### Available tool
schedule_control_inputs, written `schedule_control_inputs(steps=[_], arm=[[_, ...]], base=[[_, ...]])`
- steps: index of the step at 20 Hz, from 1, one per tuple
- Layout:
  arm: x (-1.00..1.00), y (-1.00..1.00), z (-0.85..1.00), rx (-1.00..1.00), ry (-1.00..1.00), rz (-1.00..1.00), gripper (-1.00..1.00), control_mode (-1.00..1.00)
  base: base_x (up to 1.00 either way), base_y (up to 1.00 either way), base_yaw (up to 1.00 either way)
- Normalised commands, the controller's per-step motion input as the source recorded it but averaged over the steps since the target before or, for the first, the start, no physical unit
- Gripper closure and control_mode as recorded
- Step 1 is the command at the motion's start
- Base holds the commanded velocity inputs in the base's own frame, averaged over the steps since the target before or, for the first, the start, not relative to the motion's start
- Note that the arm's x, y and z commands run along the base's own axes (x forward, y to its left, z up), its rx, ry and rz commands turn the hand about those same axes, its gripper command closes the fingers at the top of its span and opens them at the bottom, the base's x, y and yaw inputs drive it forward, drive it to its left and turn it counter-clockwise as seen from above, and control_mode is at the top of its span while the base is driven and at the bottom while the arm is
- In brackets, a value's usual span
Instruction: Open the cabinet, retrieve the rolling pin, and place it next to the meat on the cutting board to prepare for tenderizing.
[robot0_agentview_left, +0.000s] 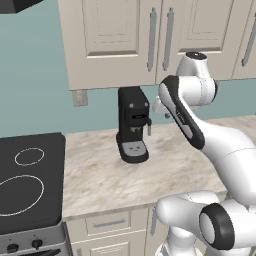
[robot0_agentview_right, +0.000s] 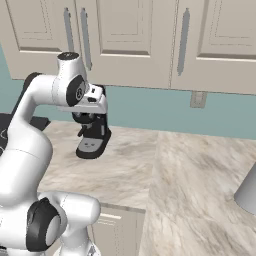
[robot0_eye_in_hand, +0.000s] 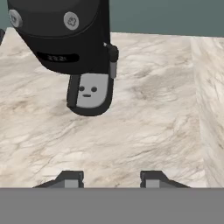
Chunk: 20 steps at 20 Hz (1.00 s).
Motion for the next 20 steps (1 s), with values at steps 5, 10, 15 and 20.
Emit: schedule_control_inputs(steps=[5,10,15,20], arm=[[-0.10,0.00,0.00,0.00,-0.01,0.00,-1.00,-1.00],[-0.01,0.00,0.00,0.00,0.00,0.00,-1.00,-1.00],[-0.02,0.00,0.00,0.00,-0.01,0.00,-1.00,-1.00],[-0.31,0.05,0.09,-0.04,-0.27,-0.09,-1.00,-1.00]], base=[[0.00,0.00,0.00],[0.00,0.00,0.00],[0.00,0.00,0.00],[0.00,0.00,0.00]])
